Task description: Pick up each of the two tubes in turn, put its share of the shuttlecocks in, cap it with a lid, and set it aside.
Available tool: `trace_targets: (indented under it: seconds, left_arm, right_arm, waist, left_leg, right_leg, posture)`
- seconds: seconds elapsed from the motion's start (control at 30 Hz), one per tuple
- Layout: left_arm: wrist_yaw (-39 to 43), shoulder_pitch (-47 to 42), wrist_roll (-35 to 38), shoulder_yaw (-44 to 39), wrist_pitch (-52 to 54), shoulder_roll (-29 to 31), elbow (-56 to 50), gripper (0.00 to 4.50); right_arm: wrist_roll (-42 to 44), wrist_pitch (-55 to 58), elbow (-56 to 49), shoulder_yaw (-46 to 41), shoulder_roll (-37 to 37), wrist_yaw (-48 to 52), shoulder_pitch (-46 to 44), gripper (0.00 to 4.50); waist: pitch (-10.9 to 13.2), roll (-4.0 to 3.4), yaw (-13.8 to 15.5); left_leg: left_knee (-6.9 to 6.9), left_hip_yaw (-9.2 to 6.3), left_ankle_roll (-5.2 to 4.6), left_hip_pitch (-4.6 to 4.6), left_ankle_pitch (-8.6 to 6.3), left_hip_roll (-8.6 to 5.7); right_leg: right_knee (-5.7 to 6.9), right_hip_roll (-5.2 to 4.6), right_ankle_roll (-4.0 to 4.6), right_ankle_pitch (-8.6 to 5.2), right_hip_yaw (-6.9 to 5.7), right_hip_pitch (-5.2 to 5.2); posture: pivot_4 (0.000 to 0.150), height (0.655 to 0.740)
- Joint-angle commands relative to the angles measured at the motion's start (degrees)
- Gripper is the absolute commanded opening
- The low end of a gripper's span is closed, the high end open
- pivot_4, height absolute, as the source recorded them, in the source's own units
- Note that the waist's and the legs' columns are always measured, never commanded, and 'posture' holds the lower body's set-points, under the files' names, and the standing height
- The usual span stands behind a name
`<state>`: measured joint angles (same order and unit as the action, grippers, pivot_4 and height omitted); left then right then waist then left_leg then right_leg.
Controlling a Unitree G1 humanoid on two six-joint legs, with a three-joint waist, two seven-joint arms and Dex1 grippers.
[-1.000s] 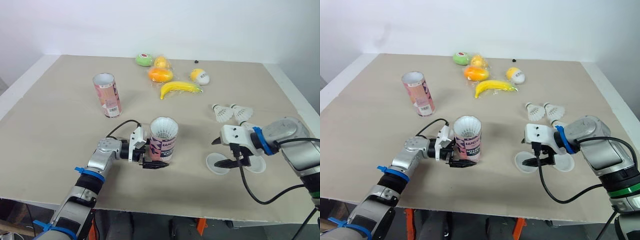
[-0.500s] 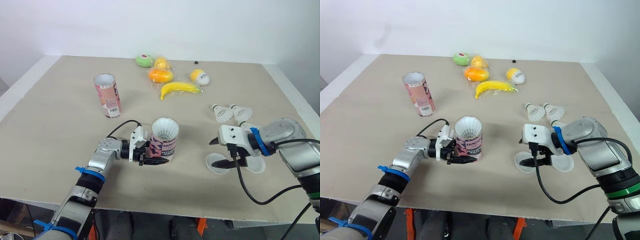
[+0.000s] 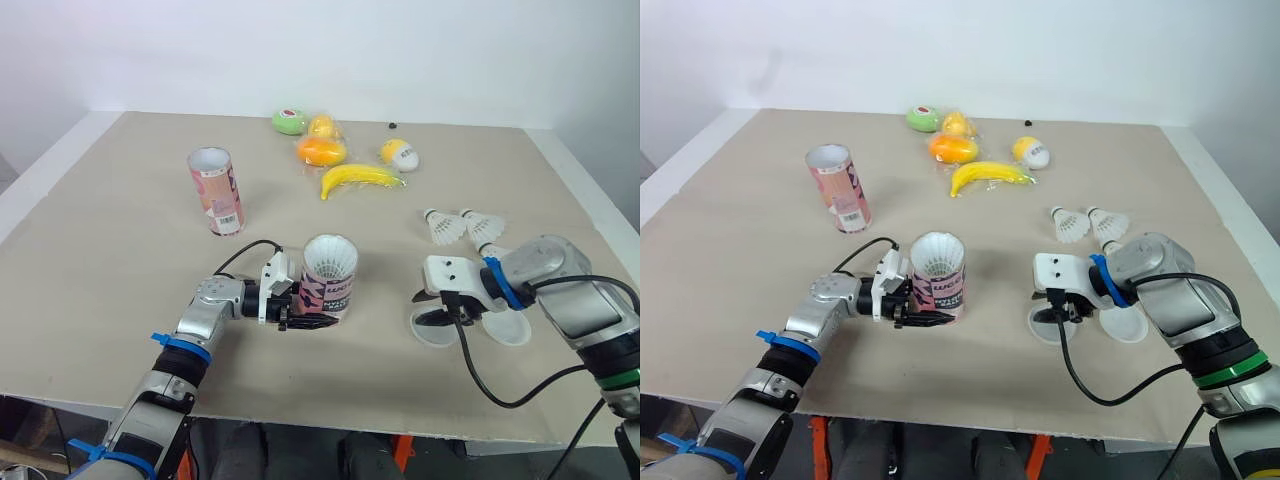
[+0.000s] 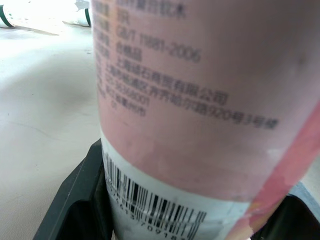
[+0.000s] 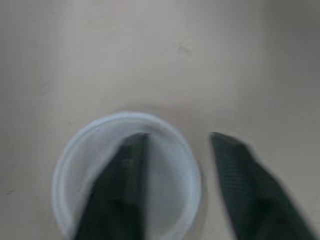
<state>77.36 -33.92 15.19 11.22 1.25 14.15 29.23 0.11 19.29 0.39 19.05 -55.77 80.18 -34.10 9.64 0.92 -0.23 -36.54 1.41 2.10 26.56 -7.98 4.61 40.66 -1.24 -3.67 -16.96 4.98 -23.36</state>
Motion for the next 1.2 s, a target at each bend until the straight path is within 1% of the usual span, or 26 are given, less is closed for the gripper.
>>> trace_targets:
  seconds: [0.03, 0.07, 0.3, 0.4, 0.47, 0.57, 0.63, 0.7, 0.77, 0.83, 0.87, 0.9, 0.93, 1.0, 1.1, 1.2]
  left_arm:
    - [-0.9, 0.8, -0.8, 0.7, 0.8, -0.4, 0.7, 2.75]
    - [-0.9, 0.9, -0.8, 0.7, 0.8, -0.3, 0.5, 2.75]
    - [-1.1, 1.5, -0.7, 0.7, 0.8, -0.2, 0.0, 2.75]
    - [-1.0, 1.3, -0.7, 0.7, 0.7, -0.3, 0.3, 2.75]
    - [-0.8, 1.4, -0.7, 0.9, 0.6, -0.4, 0.3, 2.75]
    - [-0.6, 1.3, -0.8, 1.0, 0.5, -0.5, 0.7, 2.75]
    - [-0.5, 1.2, -0.5, 0.8, 0.7, -0.7, 0.8, 2.75]
    - [-1.0, 0.5, 0.7, -0.2, 1.3, -1.3, -0.1, 2.75]
    - [-1.9, -1.2, 4.0, -2.4, 4.9, -2.3, -2.7, 2.75]
    - [-2.6, -2.5, 5.6, -3.6, 7.1, -2.8, -3.8, 2.75]
    - [-2.7, -2.7, 5.3, -3.5, 7.2, -2.7, -3.6, 2.75]
    - [-2.4, -2.1, 2.6, -2.0, 4.7, -1.9, -1.2, 2.75]
    - [-2.2, -1.6, 0.7, -0.8, 2.9, -1.3, 0.6, 2.75]
    - [0.3, 0.9, -3.4, 2.8, -1.3, 0.7, 3.1, 2.75]
    - [1.7, 2.4, -3.5, 3.7, -1.2, 1.6, 3.3, 2.75]
    - [1.8, 1.7, -3.3, 3.5, -1.2, 1.7, 4.3, 2.75]
  right_arm:
    - [-0.7, -1.3, 0.2, -0.4, -0.3, 1.1, -1.3, 0.13]
    - [-0.7, -1.4, 0.2, -0.4, -0.3, 1.4, -1.2, 0.05]
    - [-0.4, -0.9, -0.4, -1.5, -0.8, 1.2, -0.9, 0.05]
    - [1.2, 0.3, -2.0, -2.7, -0.7, 1.4, -0.9, 0.05]
    - [4.3, 2.7, -4.1, -4.6, 0.1, 1.5, -1.4, 0.05]
    - [12.4, 9.1, -8.4, -9.5, 2.1, 1.7, -4.8, 0.05]
    - [15.0, 11.6, -10.1, -11.2, 2.5, 1.4, -6.9, 0.05]
    - [15.4, 12.2, -11.1, -11.1, 1.9, 1.2, -7.2, 0.05]
    - [15.1, 12.1, -11.9, -10.4, 1.3, 1.0, -6.7, 0.05]
    - [14.5, 11.6, -12.4, -9.7, 0.8, 0.8, -5.8, 0.05]
    - [14.3, 11.5, -12.5, -9.5, 0.8, 0.7, -5.5, 0.05]
    - [14.4, 11.6, -12.4, -9.4, 1.0, 0.4, -5.3, 0.05]
    - [14.5, 11.8, -12.4, -9.3, 1.2, 0.2, -5.3, 0.05]
    - [15.3, 12.3, -12.3, -9.6, 1.5, -0.1, -6.0, 0.05]
    - [16.8, 13.2, -12.0, -10.5, 1.5, 0.7, -9.3, 0.05]
    - [17.5, 13.0, -9.7, -10.2, 1.5, 2.4, -15.5, 0.05]
  waist:
    - [0.0, 0.00, 0.1]
    - [0.0, 0.00, 0.1]
    - [0.0, 0.00, 0.1]
    - [0.0, 0.00, 0.1]
    - [0.0, 0.00, 0.1]
    - [0.0, 0.00, 0.1]
    - [0.0, -0.04, 0.0]
    - [0.0, 0.00, 0.4]
    - [0.0, 0.04, 0.6]
    - [0.0, 0.04, 0.6]
    - [0.0, 0.05, 0.6]
    - [0.0, 0.05, 0.5]
    - [0.0, 0.04, 0.5]
    - [0.0, 0.02, 0.3]
    - [0.0, -0.03, 0.1]
    - [0.0, -0.10, -0.4]
  left_leg:
    - [0.00, 0.00, 0.00, 0.00, 0.00, 0.00]
    - [0.00, 0.00, 0.00, 0.00, 0.00, 0.00]
    - [0.01, 0.00, 0.00, 0.00, 0.00, 0.00]
    - [0.01, 0.00, 0.00, 0.00, 0.00, 0.00]
    - [0.01, 0.00, 0.00, 0.00, 0.00, 0.00]
    - [0.02, -0.01, 0.00, 0.00, 0.00, 0.01]
    - [0.02, -0.01, 0.00, 0.00, 0.00, 0.01]
    - [0.02, -0.03, 0.00, 0.00, 0.00, 0.00]
    - [0.03, -0.06, 0.00, 0.00, 0.00, 0.01]
    - [0.03, -0.07, -0.02, 0.10, -0.02, 0.00]
    - [0.04, -0.05, -0.03, 0.27, -0.02, 0.00]
    - [0.05, -0.05, -0.06, 0.31, -0.04, 0.01]
    - [0.08, -0.05, -0.08, 0.31, -0.05, 0.00]
    - [0.19, -0.05, -0.09, 0.30, -0.06, 0.00]
    - [0.35, -0.06, -0.10, 0.15, -0.13, 0.05]
    - [0.46, -0.07, -0.10, 0.04, -0.15, 0.06]
  right_leg:
    - [0.00, 0.00, 0.00, 0.00, -0.01, 0.00]
    - [0.00, 0.00, -0.01, 0.00, -0.01, 0.01]
    - [-0.01, 0.00, -0.06, 0.03, -0.01, 0.01]
    - [-0.01, 0.00, -0.02, 0.01, -0.01, 0.01]
    - [-0.01, 0.00, -0.01, 0.00, 0.00, 0.00]
    - [-0.01, 0.01, -0.08, 0.05, -0.02, 0.01]
    - [-0.01, 0.01, -0.06, 0.06, 0.00, 0.01]
    - [-0.03, 0.00, -0.06, 0.05, -0.03, 0.03]
    - [-0.18, -0.01, 0.02, 0.00, -0.09, 0.05]
    - [-0.31, -0.04, 0.01, 0.02, -0.11, 0.04]
    - [-0.42, -0.05, -0.04, 0.09, -0.09, -0.06]
    - [-0.44, -0.04, -0.13, 0.26, -0.09, -0.10]
    - [-0.45, -0.03, 0.04, 0.36, -0.09, -0.09]
    - [-0.46, -0.01, 0.13, 0.34, -0.09, -0.13]
    - [-0.48, 0.05, 0.26, 0.23, -0.09, -0.04]
    - [-0.48, 0.09, 0.31, 0.17, -0.09, 0.01]
  posture:
    - [0.150, 0.6917]
    - [0.150, 0.6917]
    - [0.150, 0.6917]
    - [0.150, 0.6917]
    - [0.150, 0.6917]
    - [0.150, 0.6917]
    - [0.150, 0.6917]
    - [0.150, 0.6917]
    - [0.150, 0.6917]
    - [0.150, 0.6917]
    - [0.150, 0.6917]
    - [0.150, 0.6917]
    - [0.150, 0.6917]
    - [0.150, 0.6917]
    - [0.150, 0.6917]
    - [0.150, 0.6917]
